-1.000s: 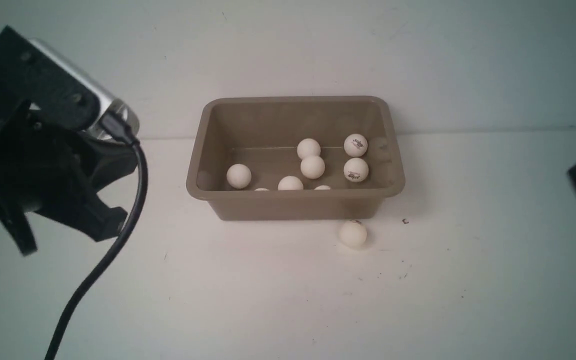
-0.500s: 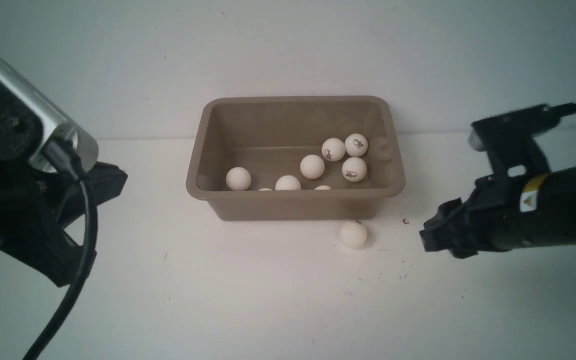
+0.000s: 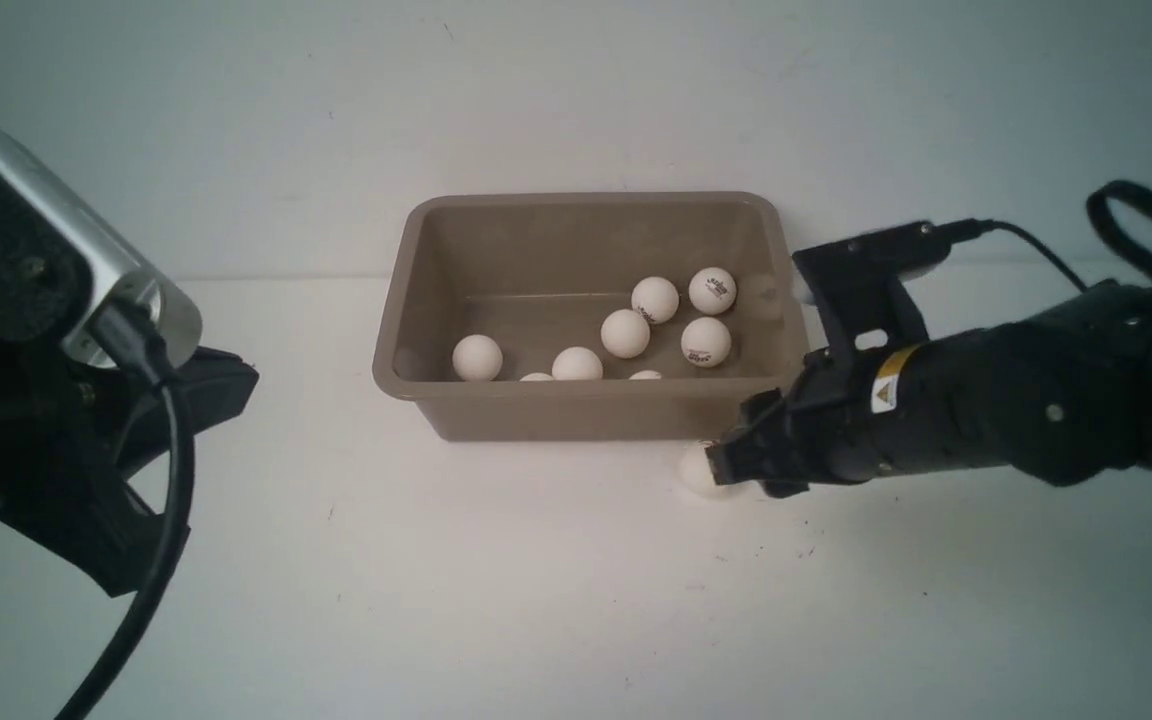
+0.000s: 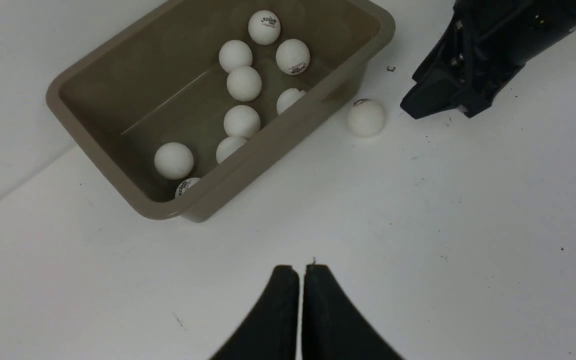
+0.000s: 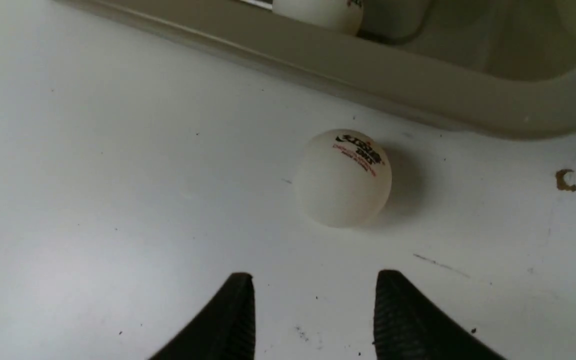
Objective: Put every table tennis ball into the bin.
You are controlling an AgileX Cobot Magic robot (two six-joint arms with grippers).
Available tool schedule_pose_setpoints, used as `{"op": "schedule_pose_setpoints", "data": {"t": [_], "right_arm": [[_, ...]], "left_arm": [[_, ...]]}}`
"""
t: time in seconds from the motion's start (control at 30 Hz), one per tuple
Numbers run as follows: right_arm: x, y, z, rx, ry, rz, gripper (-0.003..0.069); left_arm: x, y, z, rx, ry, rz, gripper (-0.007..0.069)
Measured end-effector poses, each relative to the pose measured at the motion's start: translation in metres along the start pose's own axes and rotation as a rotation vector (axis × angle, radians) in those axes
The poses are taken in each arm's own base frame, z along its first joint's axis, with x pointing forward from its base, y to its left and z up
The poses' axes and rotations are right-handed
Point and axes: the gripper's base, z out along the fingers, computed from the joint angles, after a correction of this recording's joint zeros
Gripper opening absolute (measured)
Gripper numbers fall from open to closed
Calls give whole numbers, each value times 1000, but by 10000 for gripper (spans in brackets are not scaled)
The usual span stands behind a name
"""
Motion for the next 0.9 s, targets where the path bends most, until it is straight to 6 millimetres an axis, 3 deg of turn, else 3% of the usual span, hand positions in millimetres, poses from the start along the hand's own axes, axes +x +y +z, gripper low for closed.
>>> {"op": "schedule_pose_setpoints", "data": {"t": [0.33, 0.67, 0.9], "right_arm": [[-1, -1, 28, 1, -30, 10, 304], [-4, -1, 43, 11, -8, -36, 412], [-3, -1, 46, 12, -7, -41, 434]], "left_arm": [[2, -3, -1, 31, 17, -8, -4], [1, -4, -3, 31, 5, -9, -4], [1, -5, -3, 32, 4, -9, -4]]}}
